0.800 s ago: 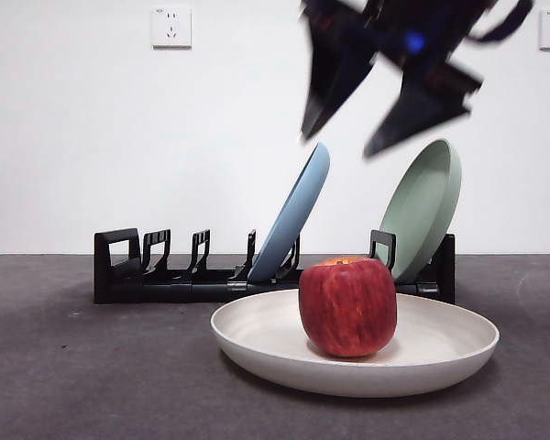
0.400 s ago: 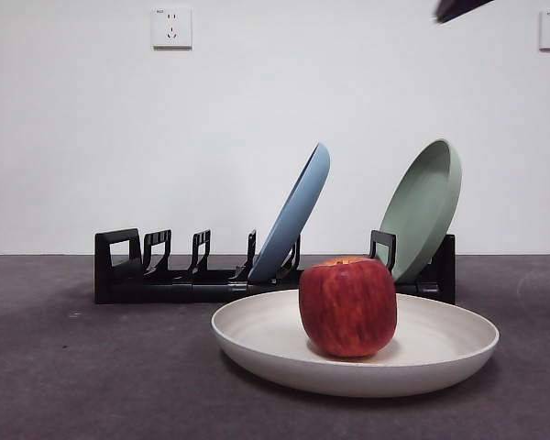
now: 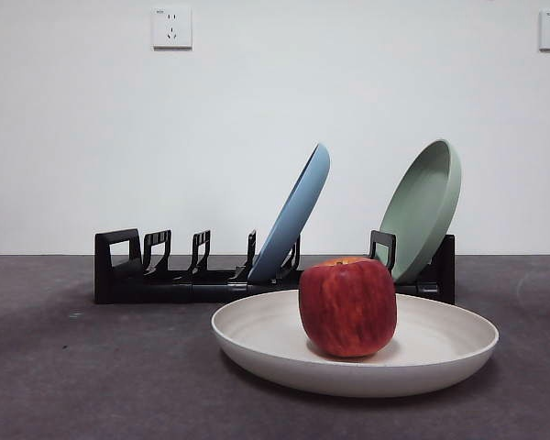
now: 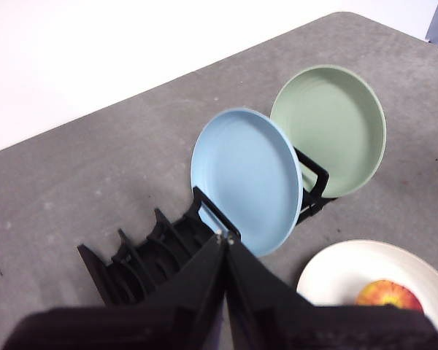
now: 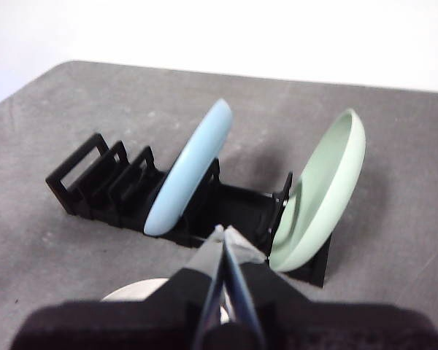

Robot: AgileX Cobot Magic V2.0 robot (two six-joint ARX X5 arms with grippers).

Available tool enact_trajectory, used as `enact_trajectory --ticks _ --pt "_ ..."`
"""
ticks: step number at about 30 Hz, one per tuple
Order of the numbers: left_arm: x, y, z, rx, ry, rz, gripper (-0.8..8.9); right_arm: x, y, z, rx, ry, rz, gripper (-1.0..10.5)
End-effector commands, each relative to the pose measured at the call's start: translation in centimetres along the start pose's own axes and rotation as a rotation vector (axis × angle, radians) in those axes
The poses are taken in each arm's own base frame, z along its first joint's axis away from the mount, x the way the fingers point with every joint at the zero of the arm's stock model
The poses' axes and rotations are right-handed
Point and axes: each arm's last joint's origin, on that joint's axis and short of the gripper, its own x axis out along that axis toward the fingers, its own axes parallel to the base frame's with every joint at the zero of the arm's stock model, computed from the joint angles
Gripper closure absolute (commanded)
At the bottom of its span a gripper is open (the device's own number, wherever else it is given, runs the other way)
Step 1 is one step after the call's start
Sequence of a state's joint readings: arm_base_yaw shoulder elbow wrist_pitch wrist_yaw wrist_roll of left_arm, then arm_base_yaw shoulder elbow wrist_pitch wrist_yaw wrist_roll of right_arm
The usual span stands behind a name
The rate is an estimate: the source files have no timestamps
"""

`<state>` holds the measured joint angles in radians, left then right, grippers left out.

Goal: Take the yellow plate from the plate rack,put the plate on the table,take the apple from the table,put the apple in the plate

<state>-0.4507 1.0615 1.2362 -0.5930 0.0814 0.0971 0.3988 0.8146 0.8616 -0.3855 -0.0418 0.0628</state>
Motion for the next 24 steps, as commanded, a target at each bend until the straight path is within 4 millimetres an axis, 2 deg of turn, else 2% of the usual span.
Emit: enact_trajectory --ticks 1,10,14,17,24 --pt "0.3 -0.3 -3.1 -0.007 0.003 0.000 8.22 0.5 -0.1 -2.1 0.037 0.016 -0.009 9.6" --pt "0.4 -1.0 -12.7 -0.103 -0.032 0.081 8.22 1.5 -0.2 -8.8 0.110 0.021 -0.077 9.6" --pt "-0.1 -1.3 -16.1 -0.134 -0.056 0.107 8.22 1.3 0.2 -10.7 0.121 0.029 -0.082 9.6" --pt "-0.6 -1.5 -17.4 -0.151 -0.074 0.107 8.22 1.1 0.3 -11.0 0.180 0.036 -0.122 9.6" --pt "-0.8 -1.5 -17.9 -0.155 -0.037 0.107 8.15 1.2 0.2 -11.0 0.216 0.033 -0.136 9.5"
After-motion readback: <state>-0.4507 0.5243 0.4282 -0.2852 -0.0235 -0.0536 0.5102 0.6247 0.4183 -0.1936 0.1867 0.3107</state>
